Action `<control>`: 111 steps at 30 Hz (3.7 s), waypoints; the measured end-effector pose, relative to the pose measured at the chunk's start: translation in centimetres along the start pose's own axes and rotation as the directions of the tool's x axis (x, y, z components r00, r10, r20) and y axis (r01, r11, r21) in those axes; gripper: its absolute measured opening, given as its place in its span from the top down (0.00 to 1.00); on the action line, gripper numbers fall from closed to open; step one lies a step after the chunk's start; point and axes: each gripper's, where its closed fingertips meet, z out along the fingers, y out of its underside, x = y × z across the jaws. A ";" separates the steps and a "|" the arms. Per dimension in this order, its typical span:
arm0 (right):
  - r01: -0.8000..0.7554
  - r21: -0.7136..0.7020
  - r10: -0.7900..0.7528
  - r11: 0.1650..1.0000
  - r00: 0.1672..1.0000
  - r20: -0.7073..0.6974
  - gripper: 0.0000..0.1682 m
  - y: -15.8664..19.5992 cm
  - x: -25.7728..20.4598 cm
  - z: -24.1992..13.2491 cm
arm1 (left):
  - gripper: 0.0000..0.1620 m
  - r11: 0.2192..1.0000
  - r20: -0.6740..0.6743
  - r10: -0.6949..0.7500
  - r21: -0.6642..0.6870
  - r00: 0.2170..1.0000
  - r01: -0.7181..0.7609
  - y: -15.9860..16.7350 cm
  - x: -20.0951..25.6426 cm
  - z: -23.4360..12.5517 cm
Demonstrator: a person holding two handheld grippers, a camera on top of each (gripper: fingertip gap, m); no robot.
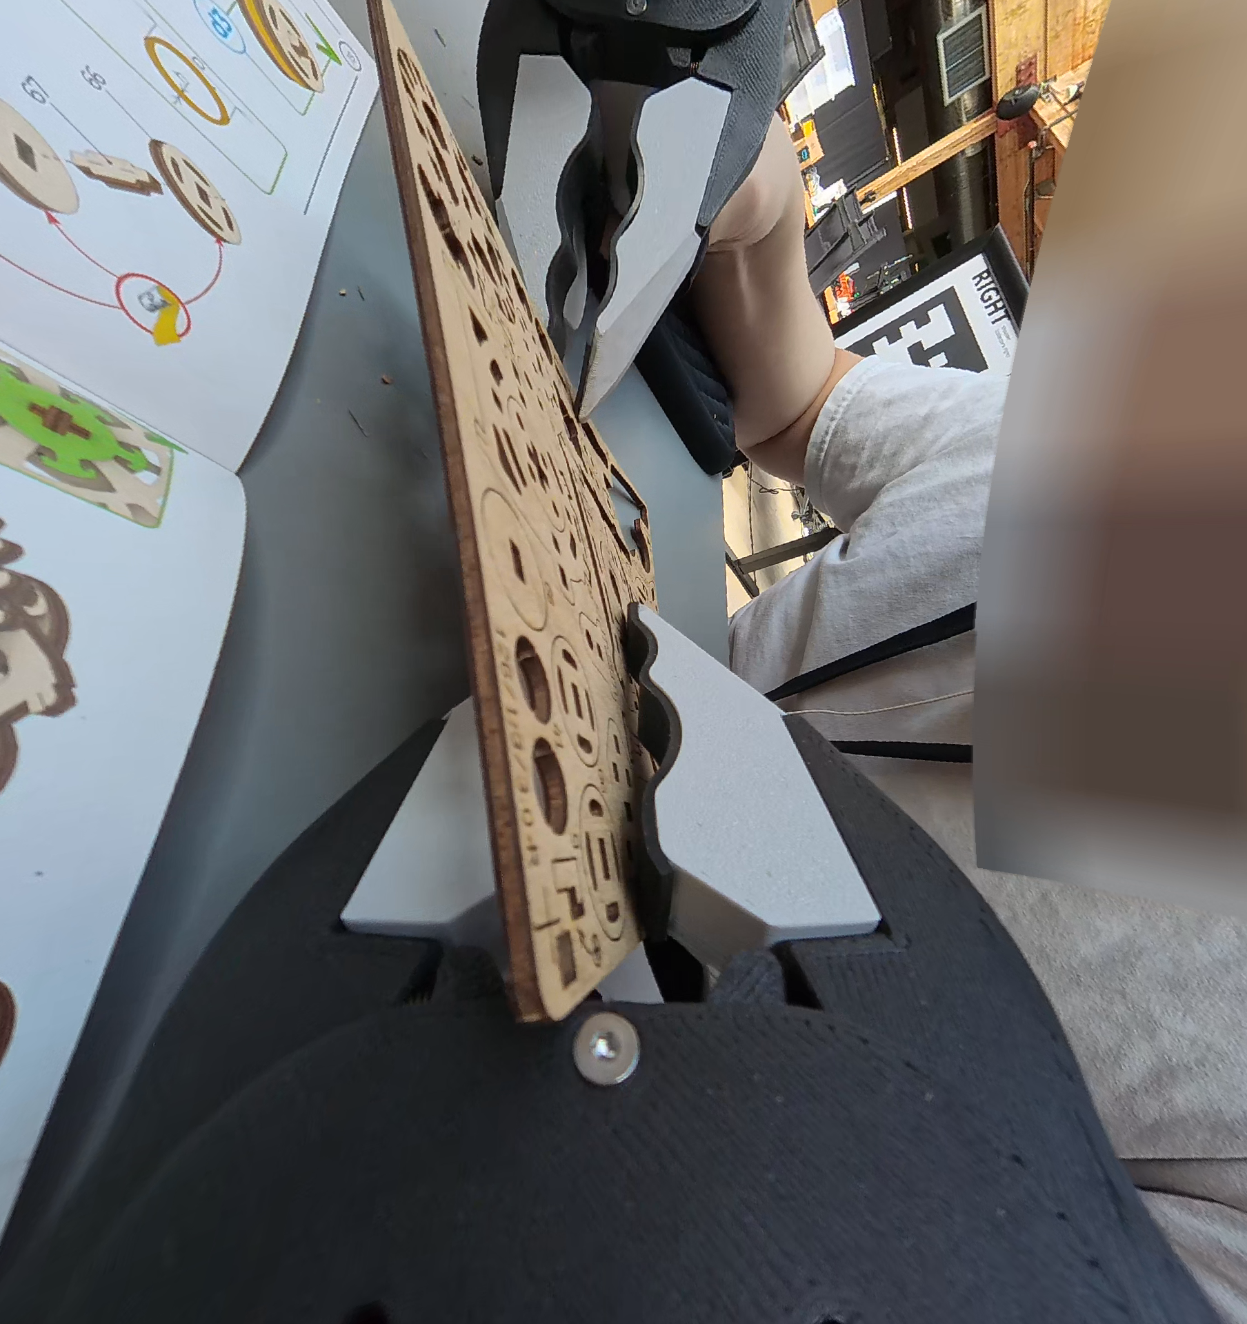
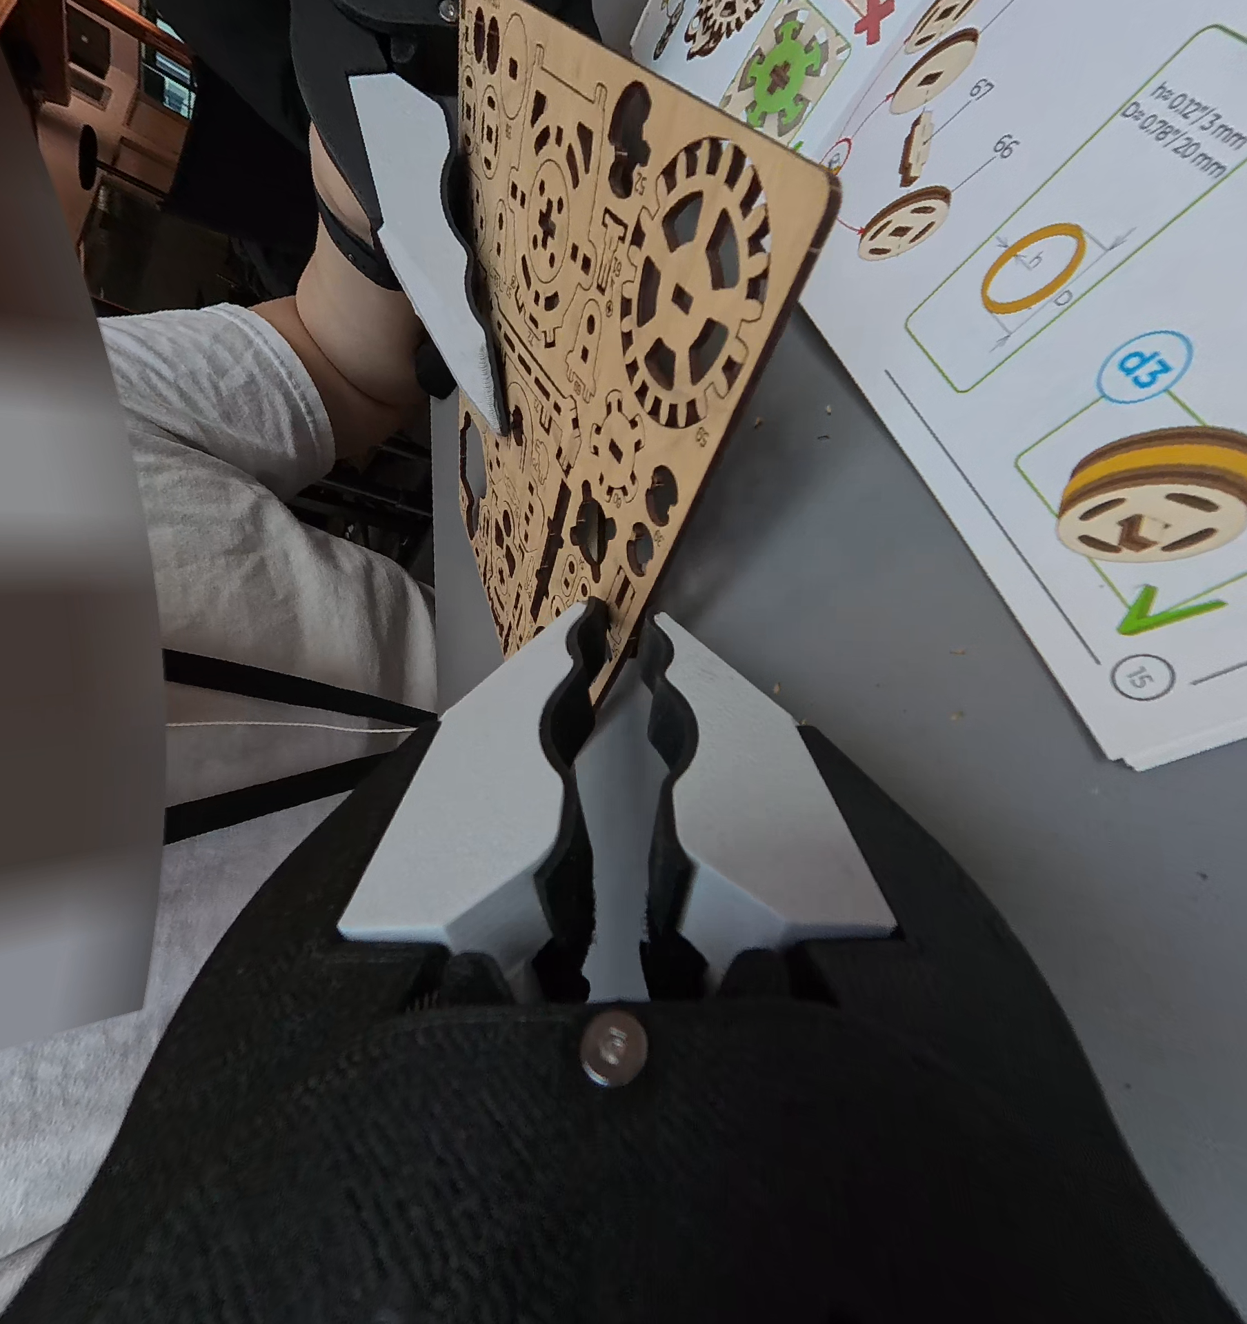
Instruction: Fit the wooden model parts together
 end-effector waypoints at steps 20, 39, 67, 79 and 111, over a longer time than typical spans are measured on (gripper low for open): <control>-0.086 0.045 0.077 0.995 0.981 0.175 0.98 -0.8 -1.3 -0.7 | 0.99 1.000 -0.029 -0.003 0.021 1.000 0.004 -0.2 0.2 -0.2; -0.069 0.023 0.070 0.997 0.997 -0.022 0.99 -0.2 1.1 0.0 | 1.00 1.000 -0.014 -0.017 0.021 1.000 0.017 -0.2 0.0 0.0; 0.413 0.052 -0.412 0.909 0.911 -0.026 0.93 -1.0 -2.5 -4.1 | 0.99 0.988 -0.113 0.103 0.124 0.988 -0.089 -2.0 3.3 -5.0; 0.600 -0.309 -0.653 0.738 0.750 -0.105 1.00 3.4 -0.4 -0.5 | 0.98 0.867 -0.003 0.172 0.476 0.985 -0.150 -5.5 3.6 -14.0; 0.331 0.445 -0.311 0.832 0.943 -0.120 0.81 -15.5 -6.9 1.1 | 0.99 0.360 0.185 -0.185 0.926 0.965 -0.109 -2.9 0.9 -24.7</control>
